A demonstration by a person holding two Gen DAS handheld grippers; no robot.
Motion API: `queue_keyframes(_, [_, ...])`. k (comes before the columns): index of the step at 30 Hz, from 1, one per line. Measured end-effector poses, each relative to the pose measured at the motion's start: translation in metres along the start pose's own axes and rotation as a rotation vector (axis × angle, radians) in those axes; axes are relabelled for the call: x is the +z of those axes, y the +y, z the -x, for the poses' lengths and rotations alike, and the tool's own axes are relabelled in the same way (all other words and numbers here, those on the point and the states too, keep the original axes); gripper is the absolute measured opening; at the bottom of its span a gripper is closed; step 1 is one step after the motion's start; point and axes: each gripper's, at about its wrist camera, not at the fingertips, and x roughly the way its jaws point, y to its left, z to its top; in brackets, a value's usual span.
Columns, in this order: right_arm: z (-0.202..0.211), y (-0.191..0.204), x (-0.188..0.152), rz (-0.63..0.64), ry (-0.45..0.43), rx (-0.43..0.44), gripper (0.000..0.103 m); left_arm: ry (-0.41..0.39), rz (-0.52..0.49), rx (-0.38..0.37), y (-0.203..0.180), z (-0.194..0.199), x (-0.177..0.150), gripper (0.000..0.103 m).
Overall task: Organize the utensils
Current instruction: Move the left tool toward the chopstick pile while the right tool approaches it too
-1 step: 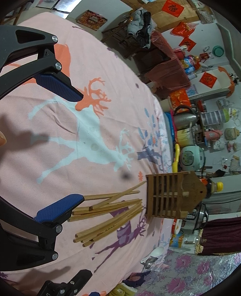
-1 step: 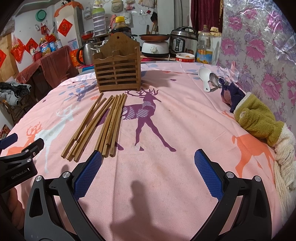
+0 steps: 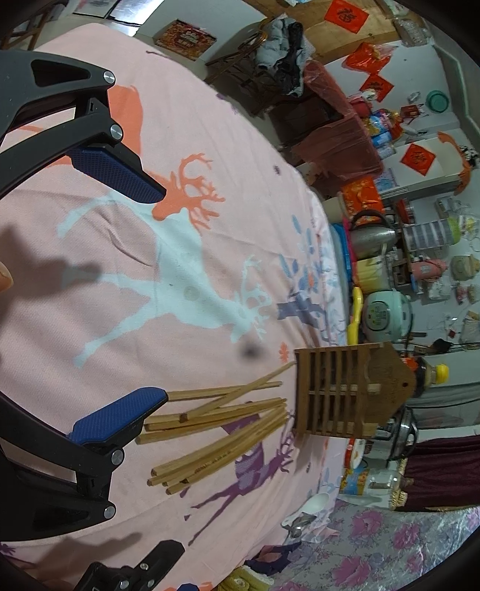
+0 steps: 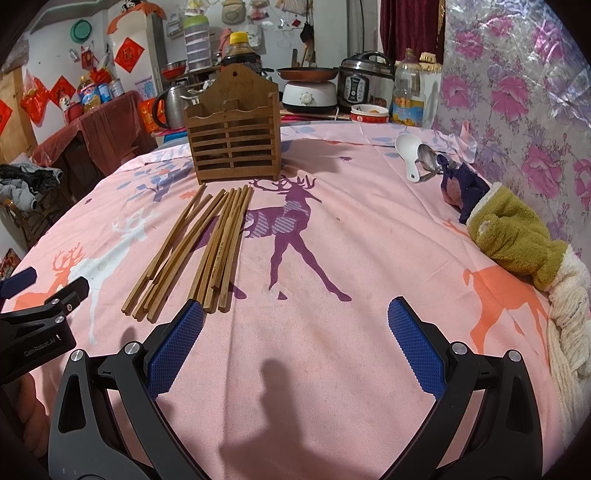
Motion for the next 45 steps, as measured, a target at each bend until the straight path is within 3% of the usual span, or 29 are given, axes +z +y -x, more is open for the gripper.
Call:
queue_keyframes(8, [-0.006,-0.008,-0.003,-0.046,0.036,0.013,0.097,0.138,0.007,-0.044,0.004,-0.021,0.001,0.098])
queue_keyframes(13, [-0.015,-0.013,-0.003,-0.081,0.097,0.012,0.097,0.276,0.038,-0.106,0.011,-0.046,-0.001,0.099])
queue_keyframes(19, [-0.040,-0.017,-0.006,-0.117,0.239,0.063,0.098,0.236,0.028,-0.105,0.013,-0.046,-0.006,0.099])
queue_keyframes(25, [-0.061,-0.005,0.005,0.038,0.275,0.018,0.098,0.249,-0.016,-0.140,0.013,-0.052,0.002,0.099])
queue_keyframes(29, [-0.081,-0.007,0.021,0.124,0.269,0.103,0.098,0.350,-0.036,-0.199,0.015,-0.065,0.027,0.098])
queue_keyframes(33, [-0.092,-0.006,0.030,0.187,0.269,0.163,0.098,0.285,0.045,-0.249,0.016,-0.061,0.053,0.098])
queue_keyframes(37, [-0.090,-0.007,0.030,0.190,0.272,0.159,0.098,0.291,-0.003,-0.312,-0.016,-0.068,0.069,0.098])
queue_keyframes(41, [-0.092,-0.006,0.031,0.188,0.273,0.161,0.098,0.313,-0.018,-0.269,-0.031,-0.094,0.076,0.098])
queue_keyframes(45, [-0.092,-0.007,0.030,0.188,0.273,0.162,0.098,0.273,0.026,-0.212,-0.013,-0.106,0.077,0.098])
